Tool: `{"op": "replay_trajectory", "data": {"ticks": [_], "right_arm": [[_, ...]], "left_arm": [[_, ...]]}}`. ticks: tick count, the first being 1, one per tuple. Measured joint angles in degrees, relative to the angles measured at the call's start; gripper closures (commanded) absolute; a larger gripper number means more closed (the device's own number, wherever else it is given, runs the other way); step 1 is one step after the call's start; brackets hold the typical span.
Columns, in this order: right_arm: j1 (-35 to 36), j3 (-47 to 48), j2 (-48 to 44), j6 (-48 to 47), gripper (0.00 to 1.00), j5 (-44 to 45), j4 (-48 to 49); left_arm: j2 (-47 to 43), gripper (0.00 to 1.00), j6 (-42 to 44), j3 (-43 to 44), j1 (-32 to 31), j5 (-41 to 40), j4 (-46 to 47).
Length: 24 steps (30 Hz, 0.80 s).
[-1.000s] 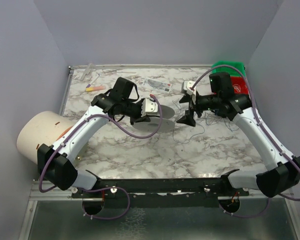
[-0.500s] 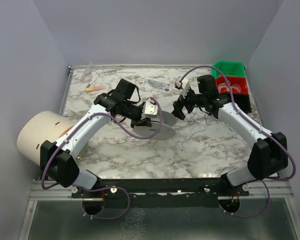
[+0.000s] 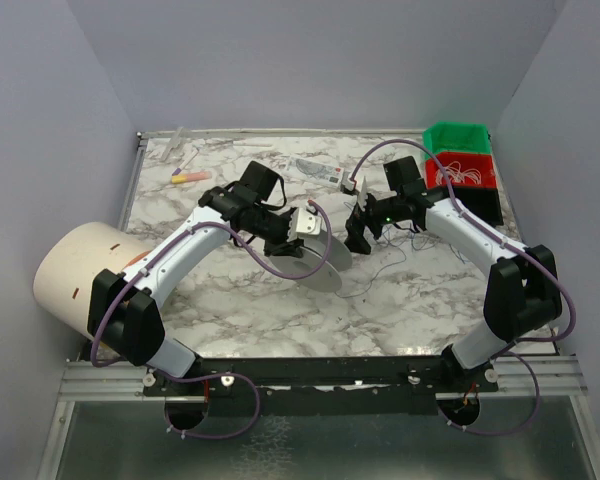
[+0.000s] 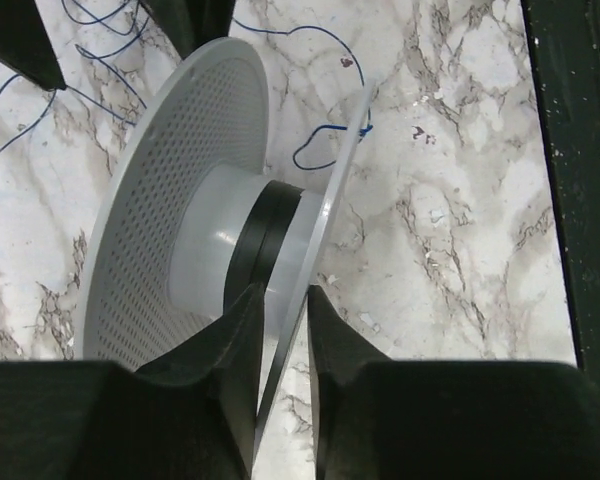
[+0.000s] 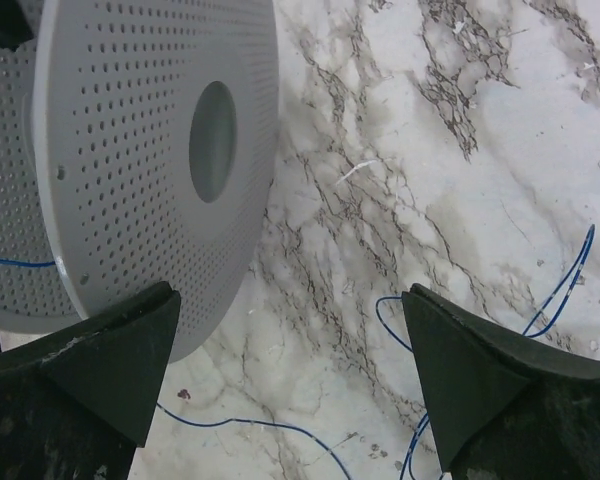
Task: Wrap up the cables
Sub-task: Wrap the cable around the cable reel.
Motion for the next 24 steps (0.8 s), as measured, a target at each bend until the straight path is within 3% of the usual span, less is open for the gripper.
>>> {"op": "replay_trajectory", "data": {"ticks": [2, 5, 7, 10, 12, 13, 24], "right_arm": [[-0.07, 0.09, 0.0, -0.9, 0.0, -1.03, -0.83], [-0.07, 0.22, 0.0, -1.77, 0.0, -3.17, -2.82], [0.0, 0.31, 0.0, -2.25, 0.0, -4.04, -3.74], [0.0, 0.31, 0.0, -2.34, 0.0, -5.18, -4.35], [0.11, 0.31, 0.0, -2.27, 0.0, -5.97, -4.94], [0.2, 0.31, 0.0, -2.1, 0.0, -6.25, -5.09], [0.33, 0.26, -1.31, 1.55, 0.0, -7.82, -4.5]], "left_arm": [[0.02, 0.58, -0.11, -0.04, 0.02, -1.09, 0.87], [-0.09, 0.56, -0.68, -0.85, -0.09, -3.69, 3.69], [-0.2, 0.39, -1.25, -1.57, -0.09, -5.55, 5.46], [-0.72, 0.34, -2.69, -2.29, -0.09, -9.11, 8.13], [-0.7, 0.07, -3.56, -2.45, -0.09, -11.32, 9.97], [-0.7, 0.02, -3.93, -2.49, -0.07, -12.35, 10.58], [-2.64, 0.01, -10.32, -5.01, 0.13, -19.67, 18.62]]}}
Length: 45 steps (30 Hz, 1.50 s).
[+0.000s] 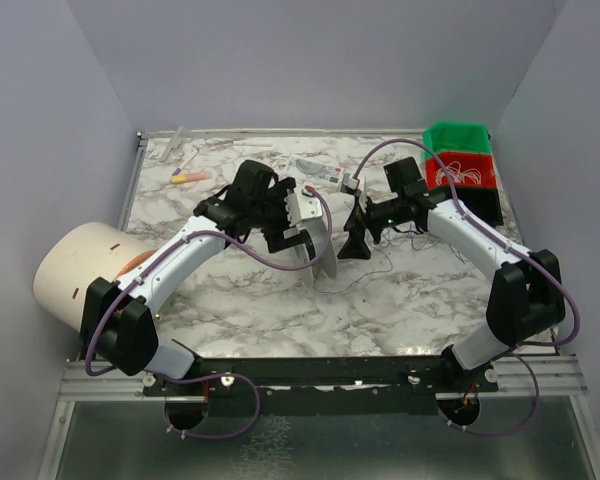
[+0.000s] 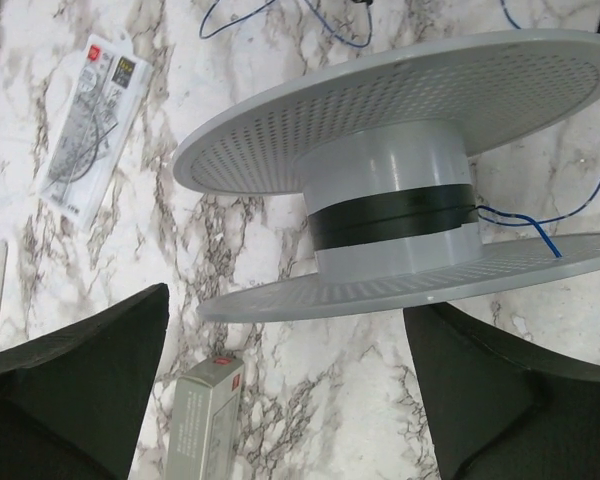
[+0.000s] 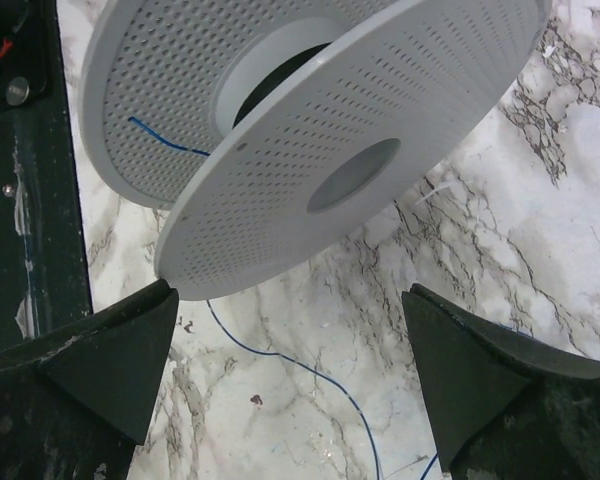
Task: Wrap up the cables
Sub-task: Wrap the cable around the cable reel.
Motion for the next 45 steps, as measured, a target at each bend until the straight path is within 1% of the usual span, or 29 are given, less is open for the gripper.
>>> {"op": "replay_trajectory", "data": {"ticks": [9, 15, 18, 22, 29, 35, 40, 43, 45], "right_arm": [[0.02, -0.76, -0.74, 2.25, 0.0, -3.15, 1.33], [0.55, -0.79, -0.74, -0.61, 0.0, -7.72, 0.04], [1.11, -0.79, -0.74, -2.51, 0.0, -9.55, -1.11], [1.9, -0.83, -0.74, -3.93, 0.0, -11.3, -1.7], [4.76, -0.83, 0.11, -4.09, 0.0, -12.46, -1.38], [7.34, -0.83, 1.33, -3.82, 0.0, -12.52, -0.57], [9.11, -0.83, 2.43, -3.32, 0.0, -12.5, 0.02], [9.77, -0.85, 2.89, -2.32, 0.0, -12.41, 0.85], [10.08, -0.92, 2.93, -1.31, 0.0, -12.15, 1.79]], "left_arm": [[-4.02, 0.01, -4.68, -3.61, 0.02, -8.02, 3.61], [-5.62, 0.01, -6.75, -5.29, 0.2, -11.32, 3.96], [-5.95, 0.01, -7.76, -5.25, 0.72, -11.39, 3.5], [-6.38, 0.01, -9.44, -4.28, 1.88, -8.52, 0.42], [-7.76, 0.01, -13.07, -1.25, 3.91, 1.07, -5.57], [-7.93, 0.01, -18.82, 0.63, 6.58, 7.63, -6.99], [-6.82, 0.01, -25.99, 1.62, 8.09, 9.44, -5.49], [-4.17, 0.01, -30.99, 2.45, 9.03, 9.31, -3.56], [-1.9, 0.07, -33.66, 3.45, 9.33, 8.81, -2.49]]}}
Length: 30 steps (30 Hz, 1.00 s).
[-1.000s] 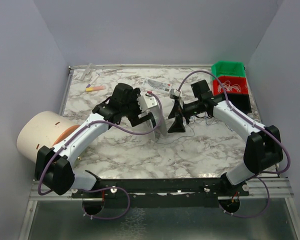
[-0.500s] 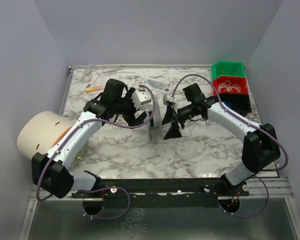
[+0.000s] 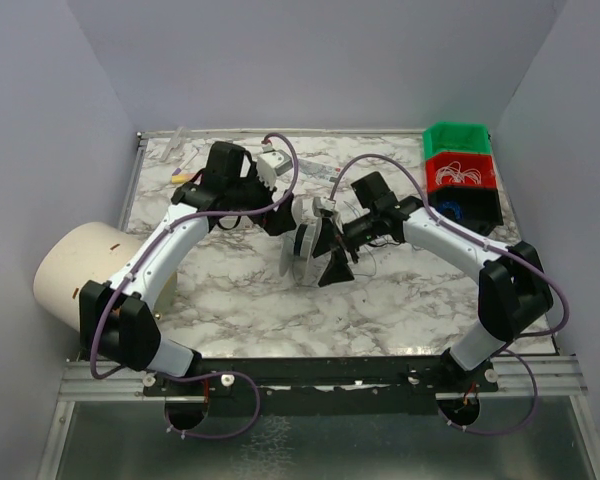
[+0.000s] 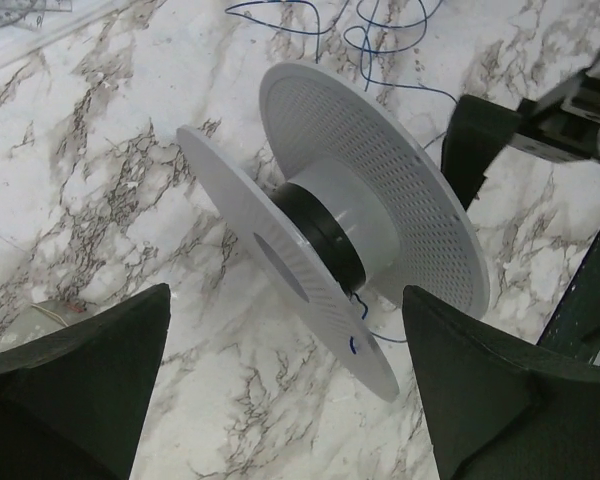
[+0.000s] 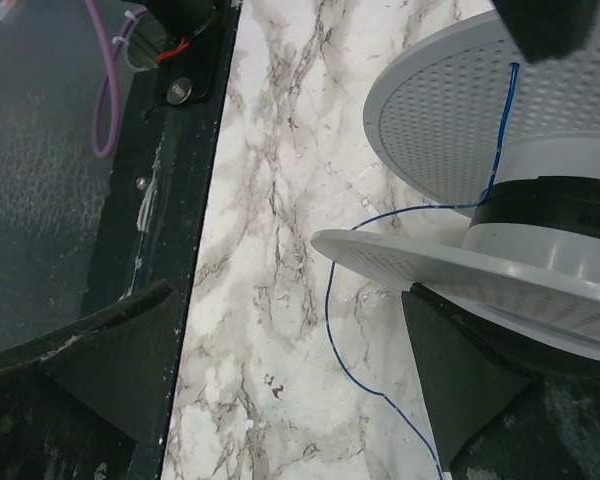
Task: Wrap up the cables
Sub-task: Wrap the cable around the cable reel.
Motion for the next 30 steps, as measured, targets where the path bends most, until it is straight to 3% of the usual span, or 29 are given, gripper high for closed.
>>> {"op": "replay_trajectory", "data": {"ticks": [4, 7, 23, 30], "right_arm": [[0.37, -0.07, 0.0, 1.97, 0.0, 1.18, 2.25], [0.37, -0.28, 0.0, 3.3, 0.0, 2.73, 3.74], [0.37, -0.46, 0.0, 6.6, 0.0, 7.87, 7.13], [0.37, -0.46, 0.0, 6.73, 0.0, 8.31, 7.15]], "left_arm": [[3.76, 0.23, -3.72, 1.7, 0.2, -1.53, 1.68], [4.98, 0.27, -5.49, 1.73, 0.2, -2.97, 2.27], [2.71, 0.25, -4.48, 1.03, -3.19, -9.29, 3.89], [2.71, 0.29, -1.86, 1.03, -4.09, -9.35, 2.21]]}}
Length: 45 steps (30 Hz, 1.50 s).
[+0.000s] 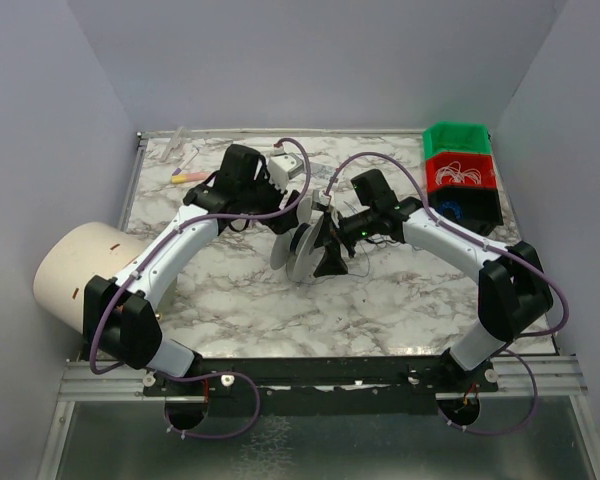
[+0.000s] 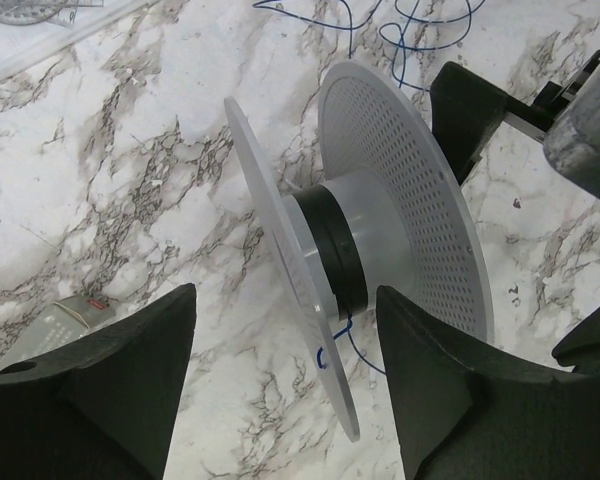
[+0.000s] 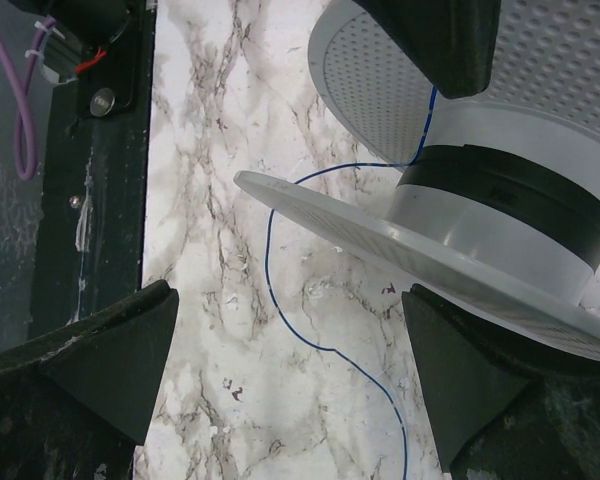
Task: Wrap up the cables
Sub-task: Wrap the cable around the cable reel.
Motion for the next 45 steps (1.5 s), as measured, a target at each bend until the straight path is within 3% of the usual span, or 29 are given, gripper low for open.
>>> {"op": "replay_trajectory", "data": {"ticks": [3, 15, 19, 27, 35, 39, 45], "right_arm": [[0.0, 0.0, 0.0, 0.0, 0.0, 0.17, 0.0], [0.0, 0.0, 0.0, -0.02, 0.0, 0.83, 0.0], [0.0, 0.0, 0.0, -0.02, 0.0, 0.83, 0.0], [0.0, 0.0, 0.0, -0.02, 0.0, 0.87, 0.0], [0.0, 0.0, 0.0, -0.04, 0.0, 0.92, 0.0], [0.0, 0.0, 0.0, -0.04, 0.0, 0.96, 0.0], [0.0, 0.0, 0.02, -0.04, 0.0, 1.07, -0.02]], "left_arm": [[0.04, 0.34, 0.59, 0.0, 0.0, -0.44, -0.68], [2.51, 0.35, 0.92, 0.0, 0.0, -0.66, -2.91], [2.54, 0.42, 1.07, 0.0, 0.0, -0.55, -3.32], [3.28, 0.46, 1.57, 0.0, 0.0, -0.57, -3.69], [3.32, 0.6, 1.79, 0.0, 0.0, -0.57, -3.72], [3.32, 0.62, 1.92, 0.0, 0.0, -0.57, -3.72], [3.37, 0.79, 1.9, 0.0, 0.0, -0.57, -3.74]]}}
